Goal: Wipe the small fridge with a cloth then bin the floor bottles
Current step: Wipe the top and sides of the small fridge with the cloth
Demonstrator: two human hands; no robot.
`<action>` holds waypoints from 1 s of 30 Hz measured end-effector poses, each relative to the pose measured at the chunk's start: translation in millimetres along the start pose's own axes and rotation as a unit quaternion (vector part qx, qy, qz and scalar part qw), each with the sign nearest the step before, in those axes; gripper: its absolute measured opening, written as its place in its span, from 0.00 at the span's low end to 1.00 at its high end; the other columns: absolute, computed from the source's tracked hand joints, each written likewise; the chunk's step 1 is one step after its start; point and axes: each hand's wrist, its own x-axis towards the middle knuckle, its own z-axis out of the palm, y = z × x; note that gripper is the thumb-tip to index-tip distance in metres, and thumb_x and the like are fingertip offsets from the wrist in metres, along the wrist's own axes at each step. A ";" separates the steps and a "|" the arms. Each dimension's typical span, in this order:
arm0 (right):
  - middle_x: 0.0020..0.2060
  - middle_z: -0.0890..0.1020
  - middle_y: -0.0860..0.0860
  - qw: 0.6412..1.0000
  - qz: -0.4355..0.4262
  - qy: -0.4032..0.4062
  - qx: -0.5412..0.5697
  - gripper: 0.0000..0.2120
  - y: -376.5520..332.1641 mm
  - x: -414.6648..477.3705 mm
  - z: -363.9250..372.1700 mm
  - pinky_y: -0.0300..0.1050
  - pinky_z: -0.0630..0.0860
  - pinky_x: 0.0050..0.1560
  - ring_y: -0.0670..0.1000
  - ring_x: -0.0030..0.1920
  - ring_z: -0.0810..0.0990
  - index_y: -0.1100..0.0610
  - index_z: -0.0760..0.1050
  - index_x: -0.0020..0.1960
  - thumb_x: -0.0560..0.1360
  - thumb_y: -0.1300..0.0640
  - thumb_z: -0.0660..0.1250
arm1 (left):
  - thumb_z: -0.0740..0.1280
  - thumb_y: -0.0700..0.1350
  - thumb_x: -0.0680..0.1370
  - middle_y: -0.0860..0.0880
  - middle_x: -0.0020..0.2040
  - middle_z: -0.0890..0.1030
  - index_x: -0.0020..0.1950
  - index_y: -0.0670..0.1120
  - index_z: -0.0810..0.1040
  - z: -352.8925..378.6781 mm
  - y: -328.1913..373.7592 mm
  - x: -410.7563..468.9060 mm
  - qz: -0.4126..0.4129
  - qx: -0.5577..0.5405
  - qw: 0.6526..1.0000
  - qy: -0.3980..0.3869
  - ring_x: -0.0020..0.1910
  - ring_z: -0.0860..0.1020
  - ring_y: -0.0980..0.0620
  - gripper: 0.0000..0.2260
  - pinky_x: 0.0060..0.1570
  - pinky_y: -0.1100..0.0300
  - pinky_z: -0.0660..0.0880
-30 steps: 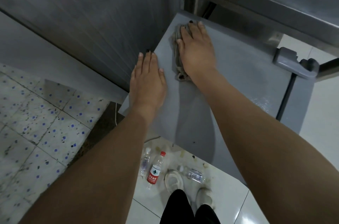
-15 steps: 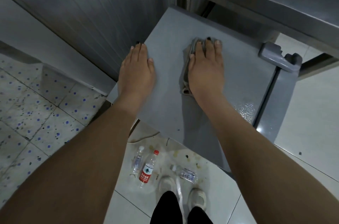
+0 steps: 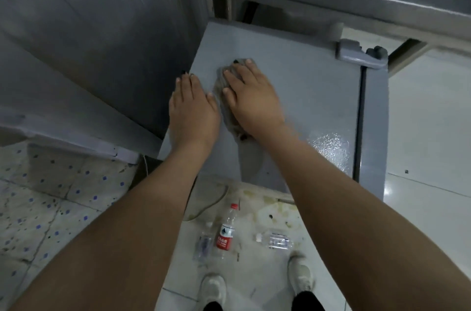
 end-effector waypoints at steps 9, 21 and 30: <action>0.74 0.60 0.58 0.977 0.205 0.037 -0.054 0.22 32.3 -7.9 -20.0 0.50 0.48 0.74 0.59 0.75 0.52 0.59 0.60 0.73 0.81 0.53 0.51 | 0.49 0.47 0.81 0.42 0.77 0.52 0.75 0.38 0.51 1.6 -1.7 0.7 0.014 -0.015 1.000 -0.002 0.76 0.50 0.46 0.24 0.74 0.53 0.46; 0.73 0.62 0.58 0.977 0.200 0.048 -0.055 0.23 9.5 -69.0 -18.0 0.51 0.50 0.74 0.59 0.75 0.52 0.60 0.62 0.72 0.80 0.53 0.51 | 0.49 0.47 0.81 0.40 0.76 0.54 0.75 0.37 0.52 1.8 -0.6 -4.1 0.022 -0.001 1.000 0.012 0.76 0.50 0.45 0.24 0.74 0.52 0.47; 0.72 0.64 0.58 0.992 0.120 0.019 -0.045 0.22 20.7 -12.3 -10.8 0.50 0.51 0.73 0.58 0.74 0.56 0.59 0.64 0.71 0.80 0.51 0.51 | 0.49 0.47 0.82 0.42 0.77 0.54 0.75 0.38 0.53 1.0 -0.8 -0.7 0.014 -0.005 1.000 0.014 0.76 0.50 0.47 0.24 0.74 0.55 0.46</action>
